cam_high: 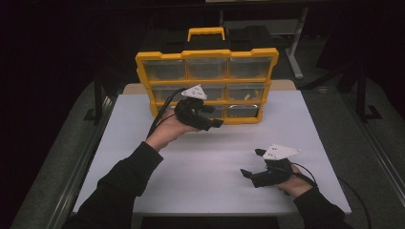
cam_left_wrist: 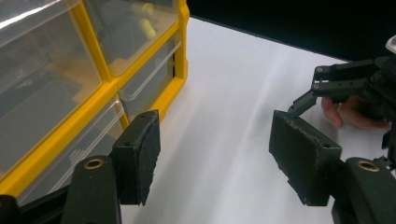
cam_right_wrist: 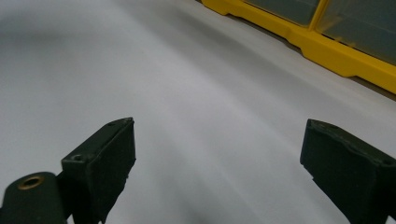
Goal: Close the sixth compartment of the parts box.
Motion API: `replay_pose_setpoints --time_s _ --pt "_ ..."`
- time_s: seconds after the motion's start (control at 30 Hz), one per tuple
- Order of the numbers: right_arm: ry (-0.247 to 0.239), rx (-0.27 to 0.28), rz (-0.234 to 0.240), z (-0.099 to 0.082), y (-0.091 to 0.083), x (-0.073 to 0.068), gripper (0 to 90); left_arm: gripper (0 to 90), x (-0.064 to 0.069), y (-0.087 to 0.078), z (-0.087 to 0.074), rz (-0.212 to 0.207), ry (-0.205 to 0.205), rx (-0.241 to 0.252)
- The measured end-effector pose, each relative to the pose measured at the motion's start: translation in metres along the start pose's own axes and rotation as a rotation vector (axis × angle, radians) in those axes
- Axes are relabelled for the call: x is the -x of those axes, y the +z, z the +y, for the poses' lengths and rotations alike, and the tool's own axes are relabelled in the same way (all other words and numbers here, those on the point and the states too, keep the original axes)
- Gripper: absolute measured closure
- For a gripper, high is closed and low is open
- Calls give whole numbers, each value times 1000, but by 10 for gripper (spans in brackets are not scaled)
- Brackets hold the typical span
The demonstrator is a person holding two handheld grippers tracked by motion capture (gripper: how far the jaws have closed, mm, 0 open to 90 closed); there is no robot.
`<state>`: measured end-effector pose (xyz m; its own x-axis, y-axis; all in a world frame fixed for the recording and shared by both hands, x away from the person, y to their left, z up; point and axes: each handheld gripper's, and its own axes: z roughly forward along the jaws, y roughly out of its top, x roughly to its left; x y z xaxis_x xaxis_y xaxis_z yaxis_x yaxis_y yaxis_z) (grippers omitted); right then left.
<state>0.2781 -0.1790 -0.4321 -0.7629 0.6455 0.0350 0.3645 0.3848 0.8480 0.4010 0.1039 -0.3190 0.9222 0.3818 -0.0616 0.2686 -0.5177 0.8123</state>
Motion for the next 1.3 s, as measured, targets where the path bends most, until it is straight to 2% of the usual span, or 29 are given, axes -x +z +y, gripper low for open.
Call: replay_pose_setpoints --time_s 0.37,0.73,1.3 --pt "1 -1 0 0 0 0 95 222 4 -9 -23 17 1 -5" --pt "-3 -6 3 0 1 0 95 159 6 -19 -47 49 -1 -2" --pt "-5 -7 2 0 1 -1 95 57 14 -37 -86 47 -7 21"
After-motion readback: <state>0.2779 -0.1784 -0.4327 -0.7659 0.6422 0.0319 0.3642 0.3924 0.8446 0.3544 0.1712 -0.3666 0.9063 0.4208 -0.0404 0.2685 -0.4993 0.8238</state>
